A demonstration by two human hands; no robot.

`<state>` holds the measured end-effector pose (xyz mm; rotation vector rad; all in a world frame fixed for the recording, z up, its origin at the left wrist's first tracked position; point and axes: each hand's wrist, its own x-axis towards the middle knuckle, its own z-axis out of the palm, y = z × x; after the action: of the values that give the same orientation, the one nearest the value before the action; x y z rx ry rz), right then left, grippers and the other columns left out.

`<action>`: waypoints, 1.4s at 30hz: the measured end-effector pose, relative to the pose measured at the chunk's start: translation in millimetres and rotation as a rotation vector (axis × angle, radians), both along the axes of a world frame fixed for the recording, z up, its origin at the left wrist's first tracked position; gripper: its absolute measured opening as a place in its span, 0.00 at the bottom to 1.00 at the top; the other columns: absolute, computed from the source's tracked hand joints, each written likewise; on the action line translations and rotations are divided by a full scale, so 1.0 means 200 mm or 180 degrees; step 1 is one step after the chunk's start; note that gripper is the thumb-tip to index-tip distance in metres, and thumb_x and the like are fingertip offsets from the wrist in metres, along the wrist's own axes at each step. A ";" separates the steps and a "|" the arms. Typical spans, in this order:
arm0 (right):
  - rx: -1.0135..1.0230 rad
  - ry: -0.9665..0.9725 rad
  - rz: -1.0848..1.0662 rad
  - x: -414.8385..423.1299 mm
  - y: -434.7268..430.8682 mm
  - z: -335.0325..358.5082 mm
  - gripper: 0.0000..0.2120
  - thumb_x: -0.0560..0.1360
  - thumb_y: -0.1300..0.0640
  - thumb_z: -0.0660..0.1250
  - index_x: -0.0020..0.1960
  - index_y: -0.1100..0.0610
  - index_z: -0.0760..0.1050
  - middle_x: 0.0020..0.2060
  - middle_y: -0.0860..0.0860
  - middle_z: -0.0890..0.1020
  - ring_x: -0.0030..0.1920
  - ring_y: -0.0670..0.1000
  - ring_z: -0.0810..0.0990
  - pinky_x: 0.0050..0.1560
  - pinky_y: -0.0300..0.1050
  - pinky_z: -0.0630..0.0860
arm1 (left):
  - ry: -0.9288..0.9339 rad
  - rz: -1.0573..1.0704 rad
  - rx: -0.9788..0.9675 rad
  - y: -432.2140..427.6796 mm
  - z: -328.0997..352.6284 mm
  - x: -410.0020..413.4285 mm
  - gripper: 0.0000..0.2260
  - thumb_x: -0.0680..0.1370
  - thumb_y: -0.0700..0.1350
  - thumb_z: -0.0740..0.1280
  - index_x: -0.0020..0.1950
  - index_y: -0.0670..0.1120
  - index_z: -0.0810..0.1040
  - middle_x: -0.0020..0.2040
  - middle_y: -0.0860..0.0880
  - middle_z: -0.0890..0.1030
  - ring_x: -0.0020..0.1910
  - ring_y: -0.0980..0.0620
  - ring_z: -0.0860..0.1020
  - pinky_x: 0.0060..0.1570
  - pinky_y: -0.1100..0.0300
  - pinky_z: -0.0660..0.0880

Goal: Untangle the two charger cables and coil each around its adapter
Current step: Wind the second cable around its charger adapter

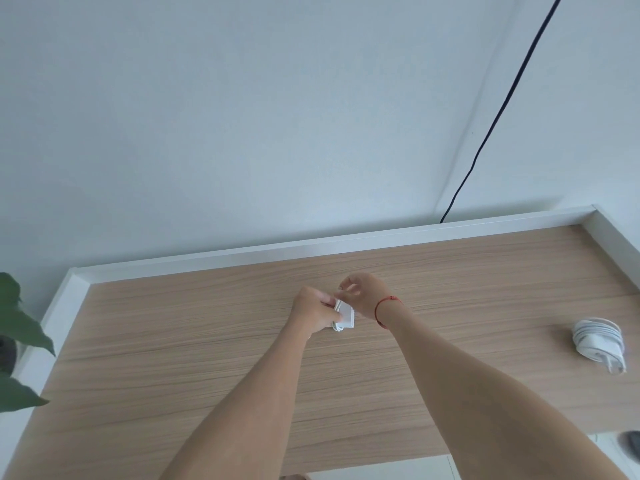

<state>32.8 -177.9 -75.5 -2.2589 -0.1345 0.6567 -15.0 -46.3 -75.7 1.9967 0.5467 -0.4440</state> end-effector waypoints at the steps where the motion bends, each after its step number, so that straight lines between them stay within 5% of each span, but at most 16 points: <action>1: 0.0043 -0.0039 0.0032 -0.01 0.00 0.00 0.11 0.76 0.50 0.68 0.53 0.56 0.79 0.51 0.52 0.82 0.50 0.51 0.79 0.47 0.42 0.72 | -0.0010 0.0021 -0.0038 0.01 -0.01 0.00 0.14 0.68 0.31 0.73 0.53 0.38 0.83 0.45 0.44 0.84 0.45 0.49 0.82 0.44 0.58 0.80; 7: 0.0185 -0.0016 -0.0123 -0.03 0.05 -0.04 0.12 0.77 0.52 0.67 0.55 0.58 0.79 0.50 0.52 0.81 0.51 0.51 0.78 0.51 0.44 0.74 | -0.0075 0.0071 -0.0010 0.03 -0.07 -0.03 0.14 0.66 0.36 0.76 0.51 0.41 0.82 0.46 0.46 0.83 0.46 0.49 0.82 0.51 0.51 0.81; 12: 0.0178 0.0031 -0.0402 -0.04 0.08 -0.08 0.11 0.75 0.52 0.69 0.52 0.60 0.80 0.46 0.52 0.83 0.48 0.50 0.80 0.49 0.43 0.75 | -0.0158 0.0115 0.0042 0.02 -0.06 -0.06 0.23 0.69 0.40 0.75 0.57 0.50 0.68 0.44 0.51 0.81 0.49 0.51 0.80 0.52 0.55 0.77; 17: 0.0310 -0.0014 -0.0631 -0.04 0.06 -0.10 0.08 0.75 0.55 0.69 0.50 0.59 0.80 0.42 0.50 0.81 0.44 0.49 0.78 0.43 0.39 0.72 | -0.0444 -0.0126 0.0503 -0.01 -0.06 -0.08 0.16 0.72 0.41 0.69 0.58 0.55 0.77 0.43 0.51 0.82 0.47 0.50 0.80 0.52 0.54 0.77; 22: 0.0462 0.0047 -0.0405 -0.06 -0.02 -0.11 0.08 0.76 0.63 0.66 0.53 0.60 0.82 0.47 0.54 0.84 0.46 0.47 0.79 0.47 0.35 0.72 | -0.0716 -0.0458 0.1030 -0.03 -0.05 -0.09 0.09 0.74 0.42 0.66 0.50 0.45 0.83 0.42 0.46 0.83 0.45 0.45 0.80 0.46 0.54 0.77; 27: 0.0572 0.0037 -0.0375 -0.10 -0.03 -0.11 0.12 0.77 0.63 0.65 0.58 0.60 0.80 0.53 0.53 0.83 0.52 0.47 0.79 0.49 0.32 0.72 | -0.0740 -0.0762 0.1616 -0.07 -0.04 -0.08 0.07 0.74 0.39 0.63 0.39 0.37 0.76 0.37 0.43 0.76 0.38 0.42 0.77 0.34 0.55 0.67; 32: 0.0608 -0.0069 -0.0554 -0.12 -0.01 -0.13 0.11 0.77 0.65 0.64 0.56 0.60 0.81 0.52 0.55 0.83 0.55 0.53 0.80 0.56 0.40 0.74 | -0.0844 -0.0804 0.1804 -0.11 -0.04 -0.06 0.09 0.78 0.39 0.62 0.45 0.35 0.79 0.50 0.42 0.71 0.44 0.40 0.77 0.43 0.51 0.74; 42: 0.0615 -0.0123 -0.0598 -0.11 0.00 -0.17 0.11 0.77 0.65 0.63 0.55 0.60 0.82 0.52 0.55 0.84 0.54 0.53 0.80 0.51 0.39 0.72 | -0.0814 -0.0717 0.2003 -0.15 -0.03 -0.05 0.08 0.79 0.36 0.59 0.48 0.35 0.77 0.51 0.38 0.76 0.49 0.39 0.76 0.41 0.56 0.67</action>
<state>11.6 -178.9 -110.2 -2.0684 -0.0037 0.4793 -24.6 -76.7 -82.6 2.6876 0.3194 -0.1473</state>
